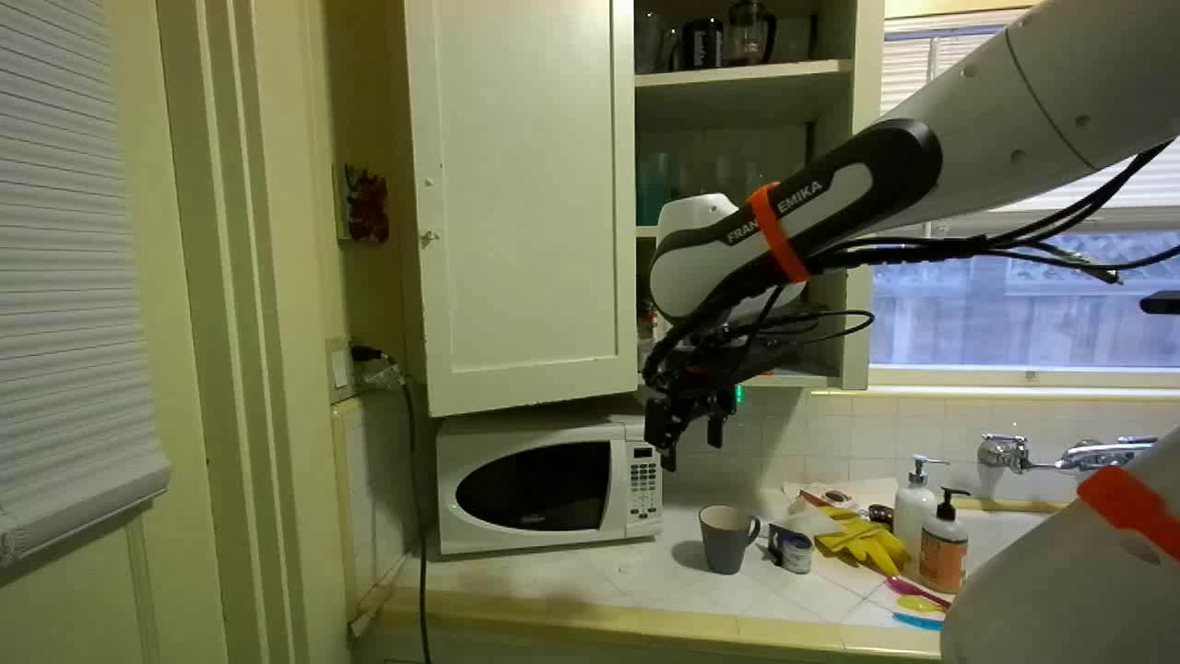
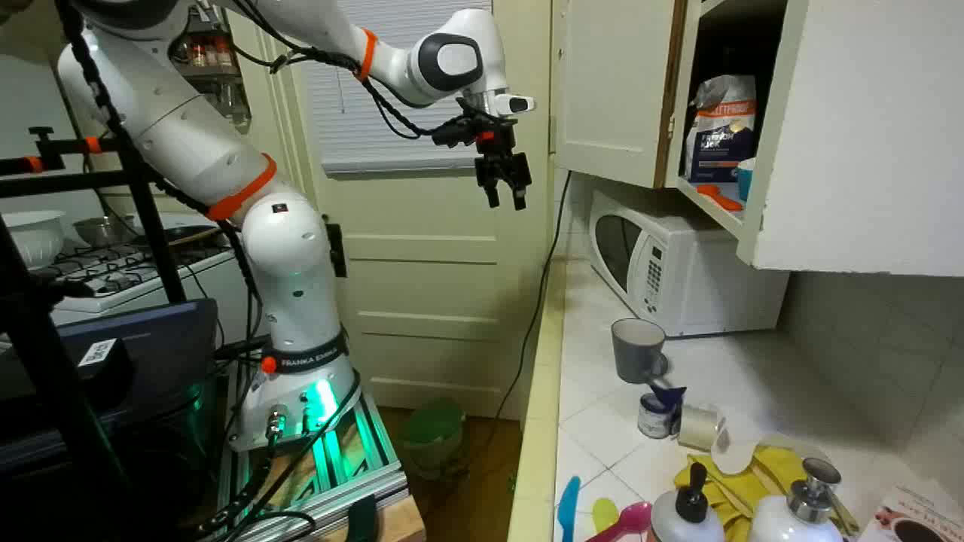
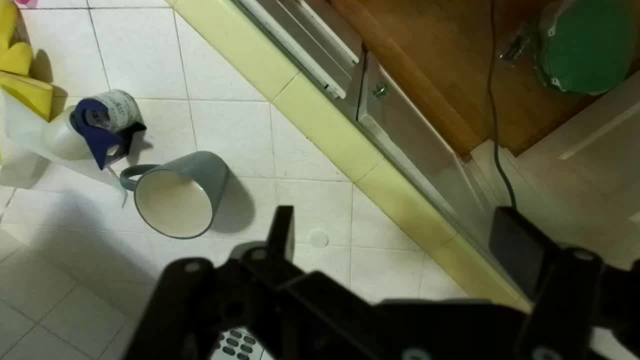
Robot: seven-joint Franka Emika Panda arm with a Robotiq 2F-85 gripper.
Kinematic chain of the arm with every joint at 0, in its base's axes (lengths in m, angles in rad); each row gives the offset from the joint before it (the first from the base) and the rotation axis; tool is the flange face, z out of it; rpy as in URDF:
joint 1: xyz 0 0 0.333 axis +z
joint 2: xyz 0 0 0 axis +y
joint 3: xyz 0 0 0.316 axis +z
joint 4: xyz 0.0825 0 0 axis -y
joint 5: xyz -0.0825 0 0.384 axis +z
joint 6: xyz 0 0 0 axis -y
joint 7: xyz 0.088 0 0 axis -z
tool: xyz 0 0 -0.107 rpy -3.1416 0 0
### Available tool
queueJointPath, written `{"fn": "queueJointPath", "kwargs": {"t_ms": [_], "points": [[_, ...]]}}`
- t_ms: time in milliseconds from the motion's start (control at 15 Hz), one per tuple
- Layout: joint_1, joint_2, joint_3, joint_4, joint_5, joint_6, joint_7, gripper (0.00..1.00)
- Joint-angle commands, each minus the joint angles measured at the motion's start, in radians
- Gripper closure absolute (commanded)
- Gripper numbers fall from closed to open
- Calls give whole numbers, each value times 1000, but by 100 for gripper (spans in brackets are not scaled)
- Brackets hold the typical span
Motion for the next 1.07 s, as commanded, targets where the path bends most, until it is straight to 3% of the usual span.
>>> {"fn": "queueJointPath", "kwargs": {"t_ms": [0, 200, 467, 867, 1000], "points": [[3, 0, -3, 2, -2, -3, 2, 0], [3, 0, -3, 2, -2, -3, 2, 0], [-47, -75, -35, -59, -5, -5, 47, 0], [-216, -192, -99, -190, -46, -17, 157, 0], [-266, -230, -142, -244, -72, 23, 128, 0]]}}
